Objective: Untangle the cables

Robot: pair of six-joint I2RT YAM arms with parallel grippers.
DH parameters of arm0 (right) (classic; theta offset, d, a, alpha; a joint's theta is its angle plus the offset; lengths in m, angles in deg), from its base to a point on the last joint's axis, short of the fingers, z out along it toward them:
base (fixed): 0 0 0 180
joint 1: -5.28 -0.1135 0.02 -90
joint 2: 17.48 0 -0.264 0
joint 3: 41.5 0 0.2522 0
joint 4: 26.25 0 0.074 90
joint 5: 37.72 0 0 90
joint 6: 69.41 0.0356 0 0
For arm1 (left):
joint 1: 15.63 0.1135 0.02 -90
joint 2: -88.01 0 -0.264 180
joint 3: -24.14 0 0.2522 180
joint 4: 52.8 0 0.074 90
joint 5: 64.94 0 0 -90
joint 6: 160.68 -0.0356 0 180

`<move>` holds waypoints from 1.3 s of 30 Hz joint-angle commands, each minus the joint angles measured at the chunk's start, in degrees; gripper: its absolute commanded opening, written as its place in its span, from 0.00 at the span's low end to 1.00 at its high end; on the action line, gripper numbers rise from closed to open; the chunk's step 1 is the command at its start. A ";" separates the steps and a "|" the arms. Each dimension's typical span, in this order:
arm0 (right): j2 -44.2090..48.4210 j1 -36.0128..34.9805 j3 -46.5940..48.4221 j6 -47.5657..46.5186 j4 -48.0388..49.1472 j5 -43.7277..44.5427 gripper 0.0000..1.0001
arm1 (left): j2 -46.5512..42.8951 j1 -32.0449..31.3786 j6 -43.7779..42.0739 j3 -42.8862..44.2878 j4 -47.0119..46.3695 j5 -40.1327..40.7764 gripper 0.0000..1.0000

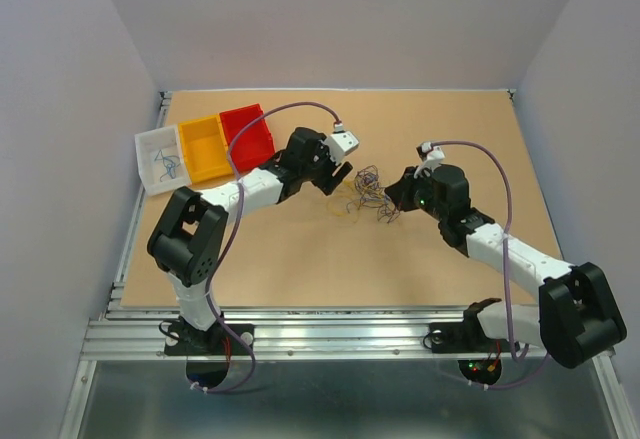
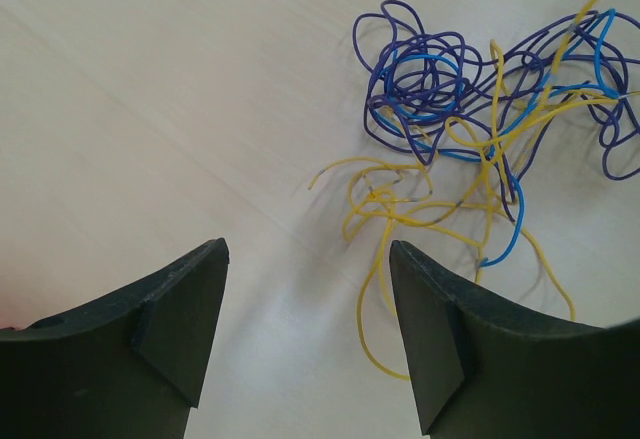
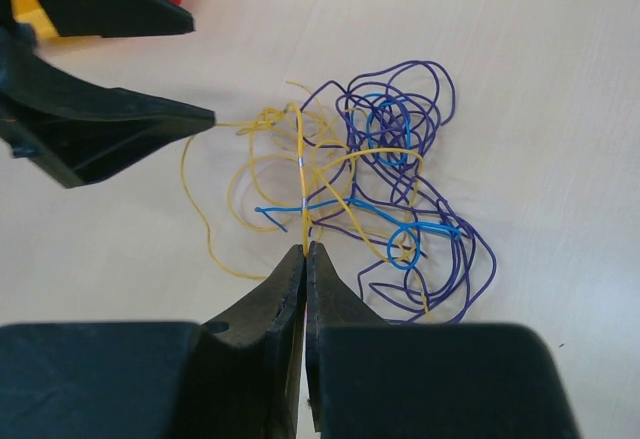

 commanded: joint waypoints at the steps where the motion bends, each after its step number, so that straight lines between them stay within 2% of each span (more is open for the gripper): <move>1: -1.07 0.00 1.46 -0.11 2.22 2.32 0.05 | -6.15 -0.11 -1.81 -1.39 -0.70 -0.82 0.77; 9: -0.99 -0.09 1.46 0.16 2.22 3.73 0.05 | -0.97 -0.19 -2.60 2.03 4.31 -2.67 0.74; 15: -0.02 0.00 1.03 0.24 2.22 4.26 0.05 | 2.90 -0.11 -2.78 4.41 6.07 -3.11 0.64; 16: 0.07 0.00 0.94 0.33 2.22 4.43 0.05 | 4.12 -0.19 -2.78 4.84 7.03 -3.37 0.59; 17: 0.24 0.00 0.85 0.42 2.22 4.87 0.04 | 4.83 -0.20 -2.95 6.07 7.56 -4.33 0.41; 18: 0.42 -0.09 0.85 0.59 2.22 5.13 0.02 | 5.45 -0.20 -3.30 6.60 8.18 -4.34 0.30; 19: 0.59 0.00 0.85 0.94 2.22 5.57 0.01 | 6.67 -0.11 -3.39 7.13 8.79 -3.47 0.00; 21: 0.51 0.00 0.85 1.73 1.18 8.46 0.00 | 6.86 -0.11 -3.05 8.19 8.80 -1.19 0.00; 24: -0.28 0.09 2.34 4.37 -1.90 18.99 0.00 | 3.09 0.59 -1.73 6.17 6.61 1.19 0.00; 26: -0.55 0.09 3.30 6.73 -5.06 27.84 0.01 | -1.65 1.73 -0.15 5.29 5.90 3.46 0.00; 30: 1.82 0.26 3.23 10.61 -8.41 36.42 0.01 | -10.61 4.19 2.58 6.43 7.21 8.30 0.00; 33: 5.67 0.26 1.83 13.42 -8.94 39.67 0.01 | -16.15 5.34 3.89 10.20 10.02 12.61 0.00; 37: 12.97 0.35 -1.08 18.42 -10.43 46.34 0.00 | -20.12 6.48 4.69 16.96 14.68 24.19 0.00; 39: 16.74 0.35 -2.83 19.32 -10.78 49.24 0.01 | -20.73 7.80 5.13 21.43 16.44 25.36 0.00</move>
